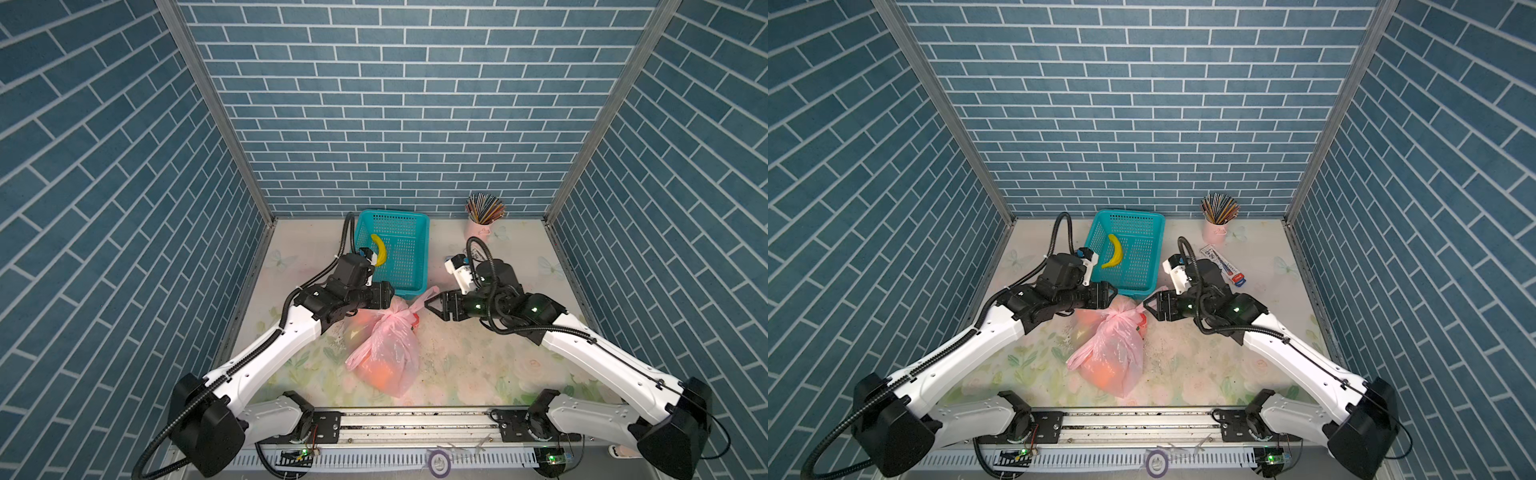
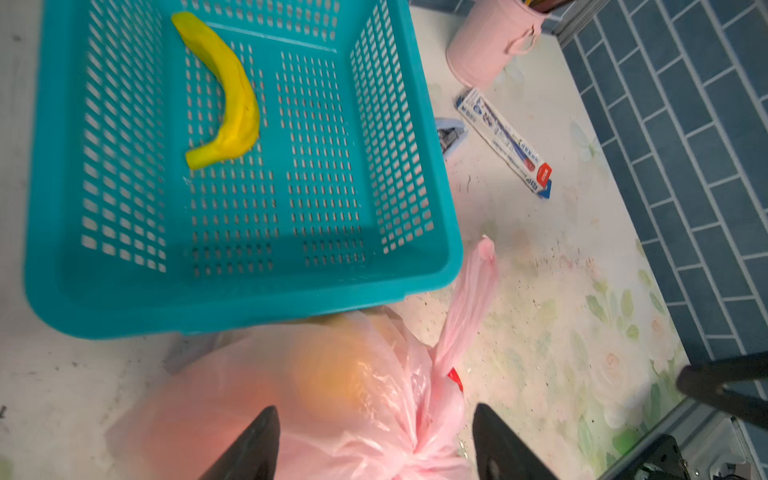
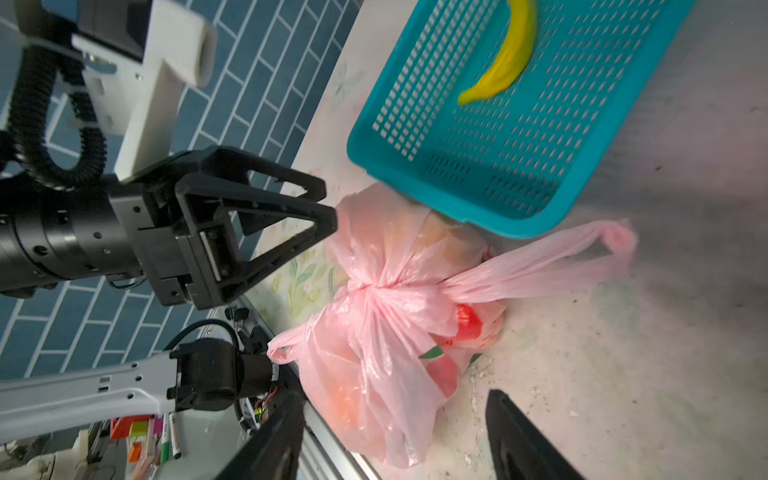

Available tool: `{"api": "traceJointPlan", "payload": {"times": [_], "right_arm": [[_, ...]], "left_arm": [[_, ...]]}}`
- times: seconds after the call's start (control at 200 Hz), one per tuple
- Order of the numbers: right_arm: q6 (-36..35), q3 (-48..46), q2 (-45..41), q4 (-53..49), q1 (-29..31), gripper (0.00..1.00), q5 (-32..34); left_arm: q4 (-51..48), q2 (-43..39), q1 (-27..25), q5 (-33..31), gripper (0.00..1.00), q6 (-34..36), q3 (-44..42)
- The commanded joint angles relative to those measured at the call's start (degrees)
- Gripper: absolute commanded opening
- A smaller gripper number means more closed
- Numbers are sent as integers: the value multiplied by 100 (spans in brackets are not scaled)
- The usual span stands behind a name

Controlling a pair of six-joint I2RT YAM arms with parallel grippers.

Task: Untie the knot of the plastic bag and take out the fruit
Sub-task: 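Reach both grippers to the knot of the pink bag and grasp it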

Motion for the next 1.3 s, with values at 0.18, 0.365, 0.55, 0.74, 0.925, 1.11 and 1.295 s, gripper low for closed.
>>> {"api": "traceJointPlan", "payload": {"times": [0.18,0.365,0.55,0.74,0.925,1.11,1.295], "right_arm": [[549,-228,1014,881,821,69,504],[409,-246,1705,1356,1148,69,486],[394,-261,2112,1459,1181,50,308],[387,-442,2061,1574,1182,21,390],[341,-595,1875,1618,1180,1,546],[261,-693,1667,1532,1173,0,801],[235,-855,1398,1372,1169,0,1116]], "left_arm": [[-496,531,-360,-516,72,-93,-36],[-382,618,-371,-670,65,-113,-273],[-49,614,-368,-512,49,-187,-516],[41,667,-360,-503,23,-170,-591],[81,633,-333,-545,0,-117,-596],[83,537,-304,-612,0,-113,-589],[-3,421,-210,-684,0,-73,-573]]}}
